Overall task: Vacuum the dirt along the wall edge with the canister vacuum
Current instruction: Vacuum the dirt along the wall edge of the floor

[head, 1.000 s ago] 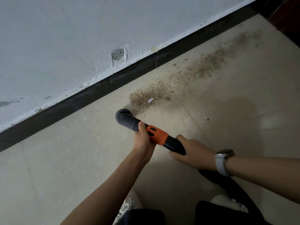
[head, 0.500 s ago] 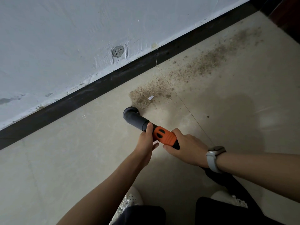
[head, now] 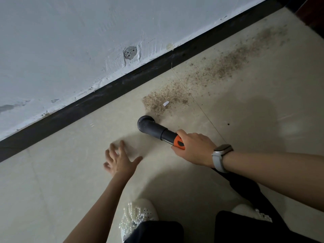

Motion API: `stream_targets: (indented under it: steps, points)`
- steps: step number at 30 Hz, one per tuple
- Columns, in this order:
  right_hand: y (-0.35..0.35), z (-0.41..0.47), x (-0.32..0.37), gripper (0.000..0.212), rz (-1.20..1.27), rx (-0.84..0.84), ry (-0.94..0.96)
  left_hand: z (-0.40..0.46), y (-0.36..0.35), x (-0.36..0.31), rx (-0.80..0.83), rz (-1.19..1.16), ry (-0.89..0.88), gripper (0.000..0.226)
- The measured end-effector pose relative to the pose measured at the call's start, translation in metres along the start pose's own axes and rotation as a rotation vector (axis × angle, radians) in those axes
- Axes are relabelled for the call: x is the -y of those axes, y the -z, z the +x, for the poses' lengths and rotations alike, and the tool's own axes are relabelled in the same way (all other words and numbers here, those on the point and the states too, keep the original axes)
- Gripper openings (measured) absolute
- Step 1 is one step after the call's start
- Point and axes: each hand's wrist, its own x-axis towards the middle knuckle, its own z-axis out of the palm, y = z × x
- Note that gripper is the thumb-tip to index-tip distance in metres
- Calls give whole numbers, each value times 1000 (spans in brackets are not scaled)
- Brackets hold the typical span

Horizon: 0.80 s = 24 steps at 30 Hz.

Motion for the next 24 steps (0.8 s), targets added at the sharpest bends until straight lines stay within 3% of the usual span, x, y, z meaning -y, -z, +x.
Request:
stream_targets:
  steps: [6, 15, 24]
  points:
    - [22, 0, -15, 31, 89, -82, -75, 6, -10, 6, -36, 13, -15, 91]
    - [-2, -10, 9, 33, 2, 54, 74, 10, -13, 9, -23, 17, -3, 91]
    - [2, -6, -2, 34, -3, -29, -29, 11, -17, 13, -63, 31, -21, 94]
